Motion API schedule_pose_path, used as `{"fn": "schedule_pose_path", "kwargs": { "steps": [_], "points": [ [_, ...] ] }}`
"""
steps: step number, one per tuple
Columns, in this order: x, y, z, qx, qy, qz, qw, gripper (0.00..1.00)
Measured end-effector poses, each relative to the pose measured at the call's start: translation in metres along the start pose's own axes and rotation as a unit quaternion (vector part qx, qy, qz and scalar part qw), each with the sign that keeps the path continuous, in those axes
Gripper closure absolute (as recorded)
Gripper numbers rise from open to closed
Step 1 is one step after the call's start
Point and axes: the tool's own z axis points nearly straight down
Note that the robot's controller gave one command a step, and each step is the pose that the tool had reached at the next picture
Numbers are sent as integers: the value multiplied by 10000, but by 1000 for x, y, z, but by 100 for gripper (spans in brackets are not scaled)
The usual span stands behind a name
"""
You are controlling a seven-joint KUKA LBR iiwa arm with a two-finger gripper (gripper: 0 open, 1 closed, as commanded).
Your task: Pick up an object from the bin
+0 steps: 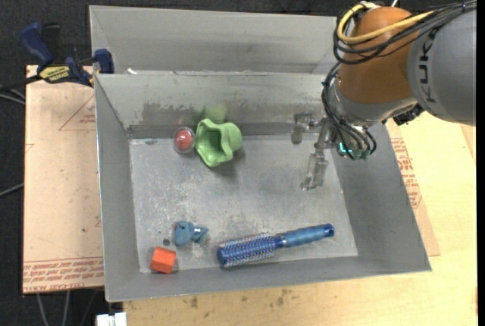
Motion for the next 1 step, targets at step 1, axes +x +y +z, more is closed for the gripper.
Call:
{"fn": "schedule_pose_path", "kwargs": {
  "steps": [1],
  "points": [
    [100, 18, 100, 5, -18, -1406, 9901, 0]
  ]
}}
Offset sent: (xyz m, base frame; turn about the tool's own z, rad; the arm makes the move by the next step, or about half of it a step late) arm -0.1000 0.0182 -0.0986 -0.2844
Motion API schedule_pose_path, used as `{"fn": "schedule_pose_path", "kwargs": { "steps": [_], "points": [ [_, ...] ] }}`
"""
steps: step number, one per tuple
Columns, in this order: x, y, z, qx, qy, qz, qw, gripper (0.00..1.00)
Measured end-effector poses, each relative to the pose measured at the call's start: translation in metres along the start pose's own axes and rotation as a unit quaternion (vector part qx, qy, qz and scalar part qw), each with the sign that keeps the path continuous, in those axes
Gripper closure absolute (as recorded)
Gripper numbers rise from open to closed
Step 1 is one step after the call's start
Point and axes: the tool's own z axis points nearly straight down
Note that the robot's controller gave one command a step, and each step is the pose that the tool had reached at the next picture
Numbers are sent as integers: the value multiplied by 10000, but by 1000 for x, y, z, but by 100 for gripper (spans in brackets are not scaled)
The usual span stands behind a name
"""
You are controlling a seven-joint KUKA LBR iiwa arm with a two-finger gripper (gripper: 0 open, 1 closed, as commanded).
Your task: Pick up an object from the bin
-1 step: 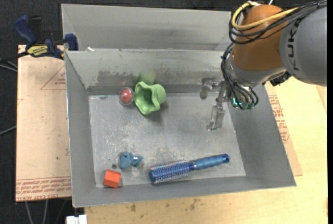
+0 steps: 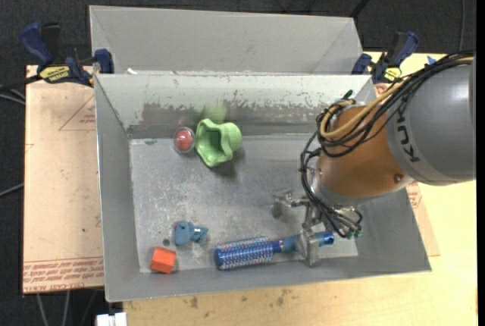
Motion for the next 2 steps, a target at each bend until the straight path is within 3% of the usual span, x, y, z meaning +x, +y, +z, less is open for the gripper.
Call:
{"fn": "schedule_pose_path", "kwargs": {
  "steps": [1, 2],
  "points": [
    [-7, 48, -32, -3, -28, -500, 9987, 0],
    [-9, 71, -30, -1, -12, -1022, 9948, 0]
  ]
}}
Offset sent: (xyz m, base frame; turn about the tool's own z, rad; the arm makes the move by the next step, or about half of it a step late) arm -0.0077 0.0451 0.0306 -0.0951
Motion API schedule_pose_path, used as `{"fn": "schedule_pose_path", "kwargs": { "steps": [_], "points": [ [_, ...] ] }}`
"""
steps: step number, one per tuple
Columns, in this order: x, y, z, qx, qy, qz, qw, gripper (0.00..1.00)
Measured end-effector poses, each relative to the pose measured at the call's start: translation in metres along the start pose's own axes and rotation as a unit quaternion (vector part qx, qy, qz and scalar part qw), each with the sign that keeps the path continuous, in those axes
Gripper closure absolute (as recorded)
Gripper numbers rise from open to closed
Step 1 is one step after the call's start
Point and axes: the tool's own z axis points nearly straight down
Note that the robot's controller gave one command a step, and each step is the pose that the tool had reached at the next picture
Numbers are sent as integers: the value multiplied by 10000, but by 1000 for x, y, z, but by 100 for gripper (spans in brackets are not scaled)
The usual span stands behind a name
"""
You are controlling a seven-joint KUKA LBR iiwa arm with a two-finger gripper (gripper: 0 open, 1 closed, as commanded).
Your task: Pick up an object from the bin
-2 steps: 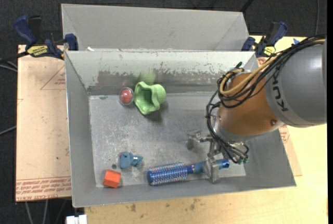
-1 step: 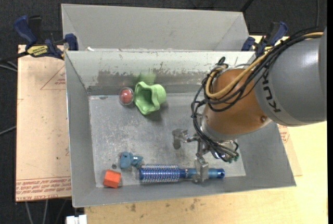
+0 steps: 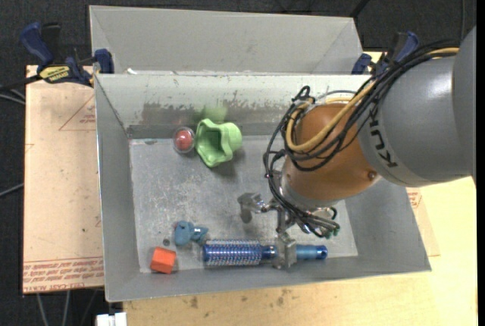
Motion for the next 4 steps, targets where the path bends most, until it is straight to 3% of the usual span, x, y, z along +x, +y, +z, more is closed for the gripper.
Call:
{"fn": "schedule_pose_path", "kwargs": {
  "steps": [1, 2, 3, 4],
  "points": [
    [3, 1, 26, 50, -109, -728, 9973, 0],
    [1, 1, 25, 58, -139, -724, 9973, 0],
    [2, 1, 26, 48, -118, -721, 9973, 100],
    [0, 1, -41, 15, -23, -707, 9975, 100]
  ]
}}
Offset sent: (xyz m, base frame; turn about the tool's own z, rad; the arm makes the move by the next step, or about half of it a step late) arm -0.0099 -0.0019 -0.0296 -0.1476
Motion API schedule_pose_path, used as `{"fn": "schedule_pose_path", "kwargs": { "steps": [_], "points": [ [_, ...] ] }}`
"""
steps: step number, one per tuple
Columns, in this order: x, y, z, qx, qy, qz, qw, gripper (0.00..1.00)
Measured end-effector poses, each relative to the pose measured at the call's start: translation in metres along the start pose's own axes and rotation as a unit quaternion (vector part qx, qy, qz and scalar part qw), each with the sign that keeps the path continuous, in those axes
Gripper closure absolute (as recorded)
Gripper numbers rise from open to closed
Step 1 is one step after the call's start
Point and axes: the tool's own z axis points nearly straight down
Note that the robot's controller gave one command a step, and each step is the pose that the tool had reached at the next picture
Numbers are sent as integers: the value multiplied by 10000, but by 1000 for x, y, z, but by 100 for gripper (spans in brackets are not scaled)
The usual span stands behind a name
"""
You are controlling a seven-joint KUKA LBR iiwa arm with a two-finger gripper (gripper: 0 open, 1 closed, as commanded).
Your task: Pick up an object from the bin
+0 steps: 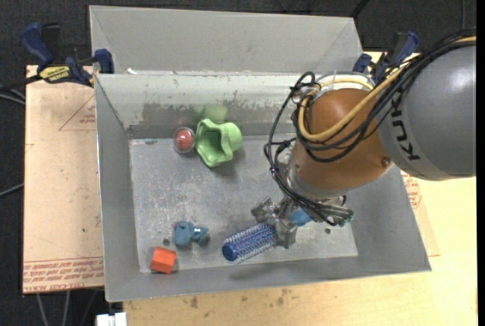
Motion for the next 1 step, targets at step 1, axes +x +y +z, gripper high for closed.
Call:
{"fn": "schedule_pose_path", "kwargs": {
  "steps": [1],
  "points": [
    [-1, 0, -28, -5, 7, 14, 10000, 100]
  ]
}}
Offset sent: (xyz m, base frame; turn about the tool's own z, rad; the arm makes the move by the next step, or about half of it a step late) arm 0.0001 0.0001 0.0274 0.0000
